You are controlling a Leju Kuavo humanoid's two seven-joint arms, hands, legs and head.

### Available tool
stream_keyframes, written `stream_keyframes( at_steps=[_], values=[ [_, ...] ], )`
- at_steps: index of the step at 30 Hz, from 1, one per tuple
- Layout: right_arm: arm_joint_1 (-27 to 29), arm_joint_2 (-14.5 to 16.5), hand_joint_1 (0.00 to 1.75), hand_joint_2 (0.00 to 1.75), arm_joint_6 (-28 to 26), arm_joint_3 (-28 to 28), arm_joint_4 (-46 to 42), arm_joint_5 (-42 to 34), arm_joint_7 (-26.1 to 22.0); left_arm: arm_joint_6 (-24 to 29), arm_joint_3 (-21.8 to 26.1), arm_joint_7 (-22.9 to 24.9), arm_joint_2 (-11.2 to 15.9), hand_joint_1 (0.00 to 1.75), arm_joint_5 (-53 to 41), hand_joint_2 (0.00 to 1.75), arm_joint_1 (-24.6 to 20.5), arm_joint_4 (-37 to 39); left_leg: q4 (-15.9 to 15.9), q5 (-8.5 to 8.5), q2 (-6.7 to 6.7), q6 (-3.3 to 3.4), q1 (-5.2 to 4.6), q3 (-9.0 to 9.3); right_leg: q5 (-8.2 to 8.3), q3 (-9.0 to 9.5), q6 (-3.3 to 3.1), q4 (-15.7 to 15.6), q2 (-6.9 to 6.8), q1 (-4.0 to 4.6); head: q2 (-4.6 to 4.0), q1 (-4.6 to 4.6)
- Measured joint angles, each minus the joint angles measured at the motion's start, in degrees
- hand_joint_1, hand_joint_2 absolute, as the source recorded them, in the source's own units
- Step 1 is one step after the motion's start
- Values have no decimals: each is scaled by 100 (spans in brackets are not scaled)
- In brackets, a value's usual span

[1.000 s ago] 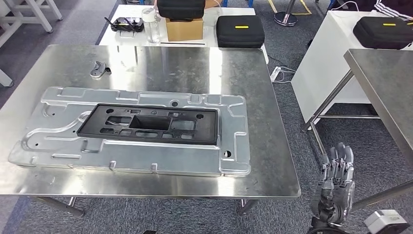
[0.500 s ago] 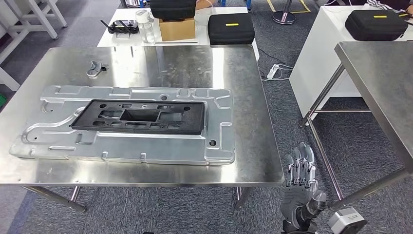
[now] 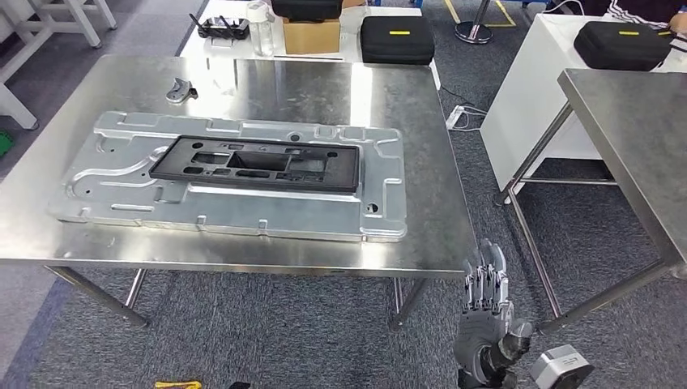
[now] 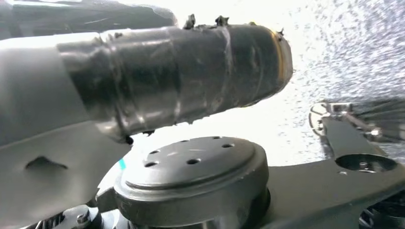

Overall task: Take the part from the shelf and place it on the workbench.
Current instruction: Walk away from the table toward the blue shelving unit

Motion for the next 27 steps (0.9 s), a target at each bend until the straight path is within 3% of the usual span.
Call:
stream_keyframes(
  at_steps=[1,2,3,4,5,7,9,10,12,13,14,16,17,18,19,21,23,24,25,27],
  values=[
    [-6,-1,0,0,-10,11,1,5,4,-4,-1,-1,-4,0,0,0,-2,0,2,70,3,13,-2,-97,-290,-79,22,396,0,-4,0,1],
    [-12,-3,0,0,-14,25,3,9,8,-8,-2,-1,-7,0,-1,0,-2,0,4,141,5,16,-5,-198,-454,-115,35,732,1,-5,0,2],
    [-17,-4,0,0,-22,37,6,10,13,-13,-3,-1,-9,0,0,0,-1,1,7,215,6,11,-8,-300,-462,-78,38,923,1,-5,0,2],
    [-21,-7,0,0,-39,49,9,11,16,-17,-3,-1,-12,0,-1,0,0,2,10,290,7,5,-13,-403,-351,46,25,936,1,-3,0,2],
    [-26,-8,0,0,-62,57,13,12,20,-20,-3,-1,-15,0,-1,0,1,3,11,363,7,-3,-20,-498,-191,264,-7,757,1,3,0,2],
    [-46,-10,0,0,-100,64,7,16,25,-26,-4,-3,-31,0,0,0,-3,3,17,496,5,-31,-38,-635,-58,980,-122,-71,-6,49,0,4],
    [-93,-10,0,0,-107,69,-13,25,25,-26,-4,-4,-55,0,1,0,-5,2,18,620,10,-83,-52,-701,-184,1569,-225,-902,-22,103,0,3],
    [-107,-10,0,0,-107,70,-22,28,25,-25,-4,-4,-66,0,1,0,-5,2,8,682,17,-117,-56,-720,-221,1686,-253,-1115,-25,124,0,8],
    [-104,-13,0,0,-109,78,-23,30,29,-24,-3,-1,-64,0,2,0,1,4,3,735,17,-183,-46,-756,-144,1614,-293,-1192,-35,113,0,5],
    [-97,-16,0,0,-111,84,-21,29,32,-26,-4,-1,-57,0,3,0,9,5,95,606,10,-210,-42,-796,-78,1563,-326,-1210,-45,101,0,10],
    [-95,-19,0,0,-114,93,-18,26,36,-26,-4,-2,-47,0,5,0,18,6,317,354,0,-235,-37,-865,-1,1504,-355,-1228,-57,87,0,4],
    [-94,-25,0,0,-128,111,-12,17,41,-27,-5,-4,-30,0,20,0,30,7,1069,-295,-7,-271,-21,-1044,132,1345,-388,-1212,-64,79,0,-3],
    [-92,-26,0,0,-140,123,-7,11,44,-27,-6,-5,-22,0,28,0,32,7,1463,-485,-7,-291,-13,-1108,198,1248,-383,-1191,-66,77,0,-8],
    [-89,-27,0,0,-156,137,-2,4,47,-27,-5,-5,-14,0,36,0,33,8,1728,-512,-6,-310,-2,-1109,259,1146,-370,-1162,-69,74,0,-8],
    [-88,-27,0,0,-173,149,3,-3,49,-27,-6,-6,-5,0,41,0,33,8,1824,-409,-6,-329,11,-1030,315,1046,-351,-1118,-70,65,0,-8],
    [-88,-27,0,0,-196,161,8,-12,53,-27,-6,-15,5,0,44,0,27,8,1395,-113,-8,-375,49,-560,401,822,-295,-968,-65,35,0,-10],
    [-91,-29,0,0,-201,163,3,-10,55,-28,-6,-25,8,0,45,0,11,7,610,-168,-41,-379,65,2,455,606,-220,-771,-48,19,0,-25],
    [-93,-30,0,0,-201,166,1,-7,56,-28,-6,-27,7,0,45,0,3,7,354,-274,-63,-346,61,145,485,531,-180,-699,-42,21,0,-31],
    [-93,-31,0,0,-201,170,-1,-4,57,-27,-6,-27,2,0,45,0,1,7,231,-352,-82,-291,45,184,525,478,-139,-662,-38,19,0,-34],
    [-89,-40,0,0,-202,181,2,-2,58,-25,-5,-26,-21,0,45,0,11,11,225,-316,-74,-158,38,91,564,407,-64,-630,-33,3,0,-31]
  ],
)
